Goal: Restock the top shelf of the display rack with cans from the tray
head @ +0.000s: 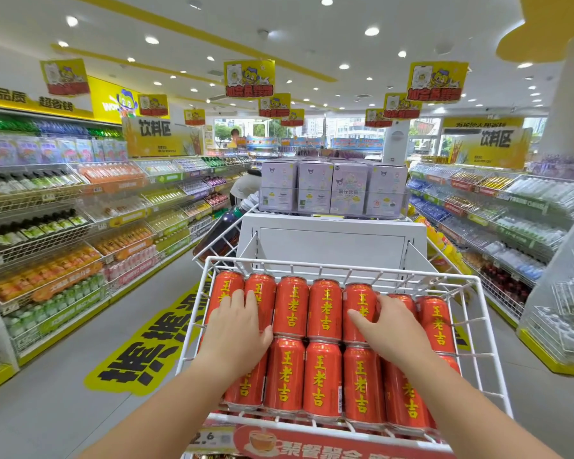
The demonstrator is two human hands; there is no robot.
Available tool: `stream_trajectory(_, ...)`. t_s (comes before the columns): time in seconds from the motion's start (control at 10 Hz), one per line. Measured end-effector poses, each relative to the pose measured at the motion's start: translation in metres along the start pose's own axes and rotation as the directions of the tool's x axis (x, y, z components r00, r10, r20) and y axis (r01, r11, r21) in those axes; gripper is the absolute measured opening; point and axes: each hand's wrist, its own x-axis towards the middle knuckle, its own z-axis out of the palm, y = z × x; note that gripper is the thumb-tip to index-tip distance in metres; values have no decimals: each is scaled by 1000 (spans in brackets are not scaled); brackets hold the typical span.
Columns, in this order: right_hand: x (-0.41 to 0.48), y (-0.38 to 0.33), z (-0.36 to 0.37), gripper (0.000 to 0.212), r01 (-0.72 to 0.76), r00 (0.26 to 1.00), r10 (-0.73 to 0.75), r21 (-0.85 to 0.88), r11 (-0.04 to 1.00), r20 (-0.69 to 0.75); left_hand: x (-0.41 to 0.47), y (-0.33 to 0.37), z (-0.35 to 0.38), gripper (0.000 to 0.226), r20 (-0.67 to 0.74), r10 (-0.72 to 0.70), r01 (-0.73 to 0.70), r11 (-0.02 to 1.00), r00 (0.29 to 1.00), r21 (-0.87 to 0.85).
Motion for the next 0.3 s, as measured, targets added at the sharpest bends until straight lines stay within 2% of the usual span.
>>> stream_trajectory(0.1,-12,-5,-1,81,71,996,-82,-287,955,-25,-11,-9,-4,103,183,51,-62,997,982,53)
stream_trajectory(0.2,-33,-12,-3,95,113,991,-130,-417,902,-14,-19,-12,-8,104,264,102,-120,991,959,54)
stream_trajectory(0.3,-63,-20,3,97,154,988,-142,-480,864,61,-37,-14,2,94,241,157,-181,980,958,83)
